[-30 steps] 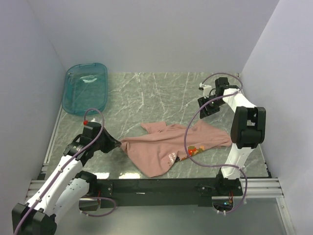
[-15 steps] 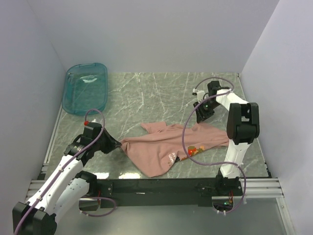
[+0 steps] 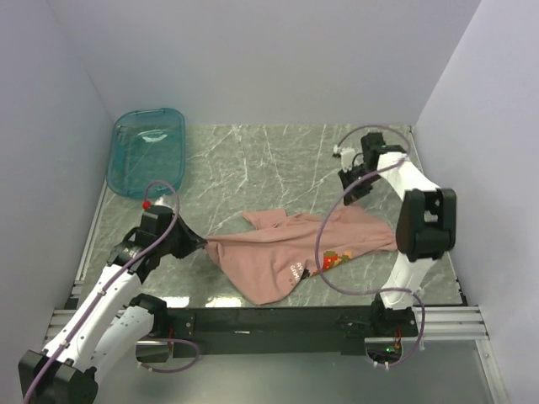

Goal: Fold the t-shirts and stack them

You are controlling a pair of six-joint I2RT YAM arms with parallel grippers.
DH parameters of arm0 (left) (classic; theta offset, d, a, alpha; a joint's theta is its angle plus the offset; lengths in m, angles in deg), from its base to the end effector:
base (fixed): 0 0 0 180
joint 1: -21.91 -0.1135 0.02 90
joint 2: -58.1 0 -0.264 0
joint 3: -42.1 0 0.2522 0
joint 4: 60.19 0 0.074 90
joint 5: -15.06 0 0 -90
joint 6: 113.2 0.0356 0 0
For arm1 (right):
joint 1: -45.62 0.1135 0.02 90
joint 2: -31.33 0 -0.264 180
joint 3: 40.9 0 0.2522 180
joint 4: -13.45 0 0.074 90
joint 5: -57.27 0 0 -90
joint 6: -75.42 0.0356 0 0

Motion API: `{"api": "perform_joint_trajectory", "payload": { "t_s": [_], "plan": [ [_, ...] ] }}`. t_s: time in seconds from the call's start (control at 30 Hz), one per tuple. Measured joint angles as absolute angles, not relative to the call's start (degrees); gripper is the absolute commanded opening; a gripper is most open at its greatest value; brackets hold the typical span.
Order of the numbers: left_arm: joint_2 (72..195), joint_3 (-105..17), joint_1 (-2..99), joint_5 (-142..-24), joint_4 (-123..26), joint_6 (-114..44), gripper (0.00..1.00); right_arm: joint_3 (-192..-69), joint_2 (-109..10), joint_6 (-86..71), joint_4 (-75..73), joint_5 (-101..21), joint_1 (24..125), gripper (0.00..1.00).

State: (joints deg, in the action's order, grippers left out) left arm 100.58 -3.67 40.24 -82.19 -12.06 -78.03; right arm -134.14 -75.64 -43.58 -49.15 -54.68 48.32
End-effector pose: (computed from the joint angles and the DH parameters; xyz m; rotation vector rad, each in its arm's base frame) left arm 0.1453 -0.0529 0.2292 -0.7145 2.3754 -0.7407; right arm 0.3663 0.0306 0.2022 -0.8243 2.6660 0.4508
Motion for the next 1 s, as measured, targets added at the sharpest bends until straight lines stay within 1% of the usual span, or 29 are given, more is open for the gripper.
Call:
{"api": "perform_joint_trajectory", "payload": {
  "t_s": [0.1,0.27,0.47,0.57,0.7,0.87,1.0],
  "plan": [
    [100.5,-8.2,40.2,-80.2,-10.9,-76.0,0.0,-137.0,-66.3,-43.6,-51.9,-54.7,48.4,0.0],
    [100.6,-18.8,40.2,-76.2,-9.7,-71.3,0.0,-152.3,-54.4,-43.3,-53.7,-53.4,48.4,0.0],
    [100.6,-30.7,40.2,-73.3,-12.4,-64.8,0.0,-171.3,-48.4,-42.9,-55.8,-50.6,48.4,0.0],
    [100.7,-35.8,40.2,-74.0,-16.9,-61.9,0.0,-177.2,-46.4,-42.9,-55.8,-48.3,48.4,0.0],
    [101.9,-43.8,40.2,-78.1,-24.3,-59.1,0.0,-179.1,-41.3,-43.0,-54.0,-44.8,48.4,0.0],
    [104.0,-52.1,40.2,-87.2,-35.3,-59.4,0.01,-180.9,-34.2,-42.9,-48.8,-39.9,48.4,0.0],
    [105.6,-57.5,40.2,-94.9,-42.2,-62.1,0.01,-187.0,-31.3,-42.7,-42.9,-36.0,48.0,0.0]
  ]
}}
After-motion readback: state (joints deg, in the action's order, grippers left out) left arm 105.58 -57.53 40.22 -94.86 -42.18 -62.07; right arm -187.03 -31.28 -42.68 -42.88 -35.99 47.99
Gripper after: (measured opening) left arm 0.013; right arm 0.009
